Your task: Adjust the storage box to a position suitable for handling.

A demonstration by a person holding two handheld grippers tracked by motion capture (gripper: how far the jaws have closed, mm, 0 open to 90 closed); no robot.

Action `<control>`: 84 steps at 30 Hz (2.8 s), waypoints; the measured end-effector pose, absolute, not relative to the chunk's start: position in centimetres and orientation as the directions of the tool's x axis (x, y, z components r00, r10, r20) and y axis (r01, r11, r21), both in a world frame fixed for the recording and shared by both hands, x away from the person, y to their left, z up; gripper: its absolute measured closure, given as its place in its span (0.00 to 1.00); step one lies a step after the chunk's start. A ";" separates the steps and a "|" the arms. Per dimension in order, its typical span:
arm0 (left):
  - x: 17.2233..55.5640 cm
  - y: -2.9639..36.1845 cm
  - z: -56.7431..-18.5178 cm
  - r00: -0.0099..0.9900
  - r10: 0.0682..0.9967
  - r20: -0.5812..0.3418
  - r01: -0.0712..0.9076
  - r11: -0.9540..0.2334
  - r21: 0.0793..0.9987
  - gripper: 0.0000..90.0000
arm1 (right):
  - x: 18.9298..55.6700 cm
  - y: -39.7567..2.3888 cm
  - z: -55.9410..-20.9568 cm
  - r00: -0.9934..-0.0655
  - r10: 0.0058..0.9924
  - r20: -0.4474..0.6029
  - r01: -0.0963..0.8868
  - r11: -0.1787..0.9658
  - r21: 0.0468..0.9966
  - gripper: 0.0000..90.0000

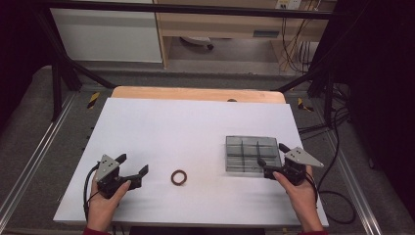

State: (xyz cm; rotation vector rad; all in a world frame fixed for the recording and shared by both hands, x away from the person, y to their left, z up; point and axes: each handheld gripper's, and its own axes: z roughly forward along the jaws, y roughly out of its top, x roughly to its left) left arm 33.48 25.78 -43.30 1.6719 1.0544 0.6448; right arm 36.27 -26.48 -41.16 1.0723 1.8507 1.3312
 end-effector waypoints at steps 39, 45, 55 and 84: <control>33.5 25.3 -43.7 0.483 0.872 -0.078 0.359 -0.116 0.926 0.08 | 45.2 -32.8 -42.5 -0.361 0.932 -0.020 0.427 0.184 0.885 1.00; 33.5 25.3 -43.7 0.475 0.876 -0.077 0.360 -0.114 0.926 0.08 | 45.6 -33.0 -44.1 -0.400 0.917 -0.006 0.481 0.215 0.850 1.00; 33.5 25.2 -43.8 0.479 0.874 -0.080 0.363 -0.115 0.925 0.09 | 46.0 -32.7 -45.0 -0.451 0.892 -0.032 0.482 0.274 0.832 1.00; 33.5 25.2 -43.8 0.476 0.876 -0.076 0.368 -0.120 0.922 0.09 | 45.3 -31.2 -45.5 -0.561 0.822 -0.100 0.448 0.403 0.798 1.00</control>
